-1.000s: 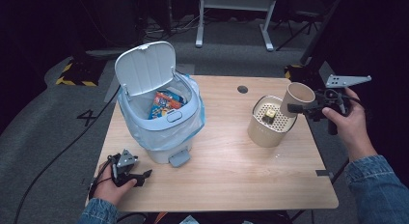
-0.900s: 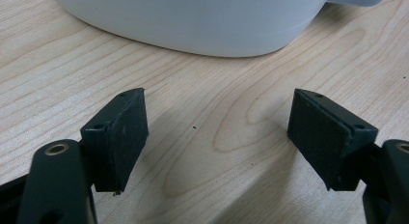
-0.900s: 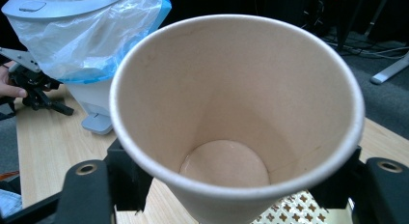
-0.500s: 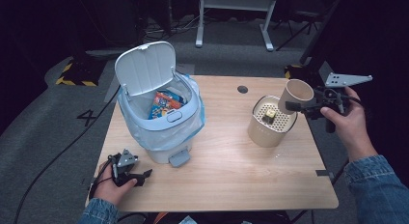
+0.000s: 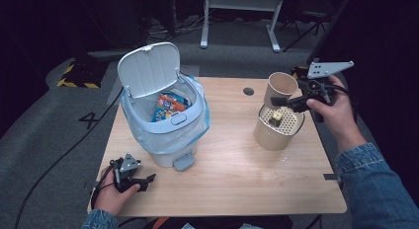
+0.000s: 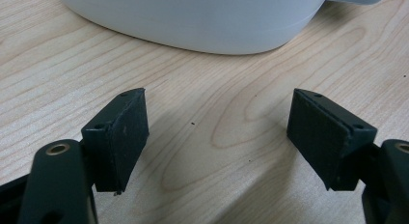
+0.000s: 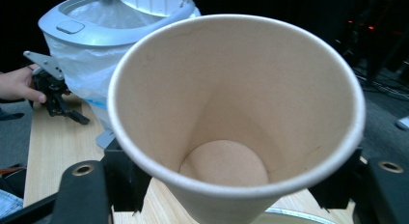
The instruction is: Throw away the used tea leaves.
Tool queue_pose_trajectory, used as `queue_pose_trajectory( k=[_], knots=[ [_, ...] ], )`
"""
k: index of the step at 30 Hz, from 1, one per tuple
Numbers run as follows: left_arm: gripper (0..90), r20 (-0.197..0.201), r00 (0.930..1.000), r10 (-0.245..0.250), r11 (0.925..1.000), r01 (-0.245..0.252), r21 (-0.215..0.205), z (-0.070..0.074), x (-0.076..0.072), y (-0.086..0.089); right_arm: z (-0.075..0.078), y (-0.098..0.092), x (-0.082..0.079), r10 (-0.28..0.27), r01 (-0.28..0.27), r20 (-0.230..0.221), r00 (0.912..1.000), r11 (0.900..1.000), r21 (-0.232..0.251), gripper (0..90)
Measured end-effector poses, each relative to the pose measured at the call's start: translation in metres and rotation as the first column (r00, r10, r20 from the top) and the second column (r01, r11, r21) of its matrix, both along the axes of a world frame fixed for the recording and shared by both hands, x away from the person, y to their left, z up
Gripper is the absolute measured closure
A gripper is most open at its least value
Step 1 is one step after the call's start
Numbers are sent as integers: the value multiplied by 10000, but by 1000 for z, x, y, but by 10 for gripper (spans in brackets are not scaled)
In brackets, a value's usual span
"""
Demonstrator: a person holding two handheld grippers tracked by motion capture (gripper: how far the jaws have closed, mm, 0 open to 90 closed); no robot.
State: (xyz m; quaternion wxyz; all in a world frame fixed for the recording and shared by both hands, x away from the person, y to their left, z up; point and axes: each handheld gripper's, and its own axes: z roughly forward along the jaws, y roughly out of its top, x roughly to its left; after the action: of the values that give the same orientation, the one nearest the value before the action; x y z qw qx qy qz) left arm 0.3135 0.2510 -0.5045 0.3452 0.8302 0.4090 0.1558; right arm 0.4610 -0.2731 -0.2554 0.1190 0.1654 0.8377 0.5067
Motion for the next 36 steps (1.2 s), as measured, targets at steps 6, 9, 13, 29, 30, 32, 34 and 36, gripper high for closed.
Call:
queue_pose_trajectory(
  k=[6, 9, 13, 29, 30, 32, 34, 36],
  knots=[
    [228, 43, 10000, -45, 10000, 44, 68, 0, 0, 0, 8, 23, 6, 768, -768, -100, 9970, 9970, -28, 301],
    [228, -5, 10000, -2, 10000, 2, -4, 0, 0, 0, 10, 31, 6, 892, -893, -42, 9960, 9959, -116, 302],
    [227, 14, 10000, -38, 10000, 38, 25, 0, 0, 0, 16, 51, 9, 1052, -1052, -40, 9944, 9944, -33, 301],
    [219, 41, 9998, -187, 9998, 187, -14, 0, 3, -1, 27, 149, 11, 1816, -1818, 99, 9833, 9830, 276, 293],
    [219, 54, 9997, -227, 9997, 226, 60, 0, 3, 0, 28, 154, 11, 1870, -1872, 91, 9823, 9816, 375, 294],
    [219, 19, 9997, -242, 9997, 241, 42, 0, 4, 0, 29, 163, 10, 1997, -1999, 69, 9798, 9790, 408, 293],
    [219, 8, 9997, -234, 9997, 234, 13, 0, 4, 0, 30, 181, 10, 2214, -2218, 161, 9750, 9746, 313, 293],
    [219, 9, 9997, -227, 9997, 227, 4, 0, 4, -1, 30, 189, 9, 2334, -2339, 177, 9722, 9718, 289, 293]
  ],
)
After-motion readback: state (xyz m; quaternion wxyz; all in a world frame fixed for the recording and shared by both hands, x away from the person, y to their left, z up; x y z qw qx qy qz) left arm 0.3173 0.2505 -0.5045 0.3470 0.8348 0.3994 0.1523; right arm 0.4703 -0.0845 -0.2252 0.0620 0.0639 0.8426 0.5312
